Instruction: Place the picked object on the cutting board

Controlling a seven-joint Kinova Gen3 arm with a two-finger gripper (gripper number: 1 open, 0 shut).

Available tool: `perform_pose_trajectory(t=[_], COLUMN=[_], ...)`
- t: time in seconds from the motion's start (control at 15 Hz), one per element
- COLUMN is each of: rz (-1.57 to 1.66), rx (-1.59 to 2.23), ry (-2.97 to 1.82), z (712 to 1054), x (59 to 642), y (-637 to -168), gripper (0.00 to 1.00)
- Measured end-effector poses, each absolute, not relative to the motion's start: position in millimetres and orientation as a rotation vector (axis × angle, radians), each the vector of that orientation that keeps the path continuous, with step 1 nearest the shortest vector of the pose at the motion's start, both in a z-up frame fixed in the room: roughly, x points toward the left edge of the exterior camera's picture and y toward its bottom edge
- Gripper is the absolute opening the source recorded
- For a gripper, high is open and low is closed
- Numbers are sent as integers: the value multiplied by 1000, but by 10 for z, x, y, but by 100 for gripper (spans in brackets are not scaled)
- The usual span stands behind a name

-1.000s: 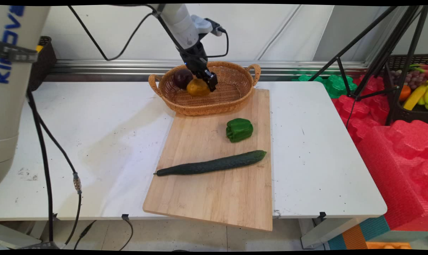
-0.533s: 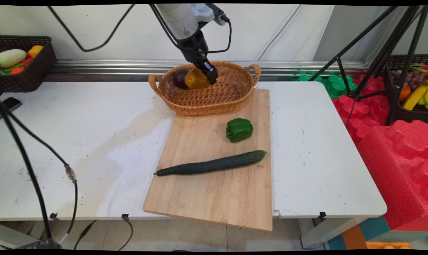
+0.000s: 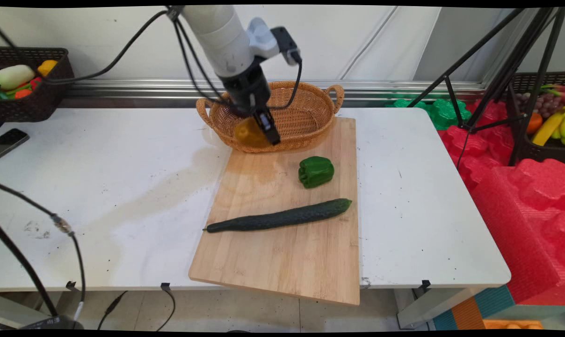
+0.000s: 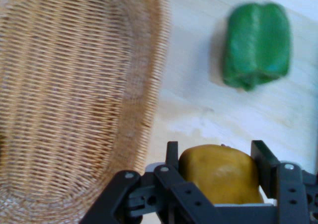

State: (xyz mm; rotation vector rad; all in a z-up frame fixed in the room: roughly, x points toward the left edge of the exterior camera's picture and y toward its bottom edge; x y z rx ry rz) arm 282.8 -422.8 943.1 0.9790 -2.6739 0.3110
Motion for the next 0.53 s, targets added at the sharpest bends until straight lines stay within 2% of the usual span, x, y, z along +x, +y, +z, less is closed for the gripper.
perform_pose_trajectory(t=[0.53], rz=[241], rx=[602], ry=[-2826], z=[9122], x=[2692], y=[-3920], gripper=[0])
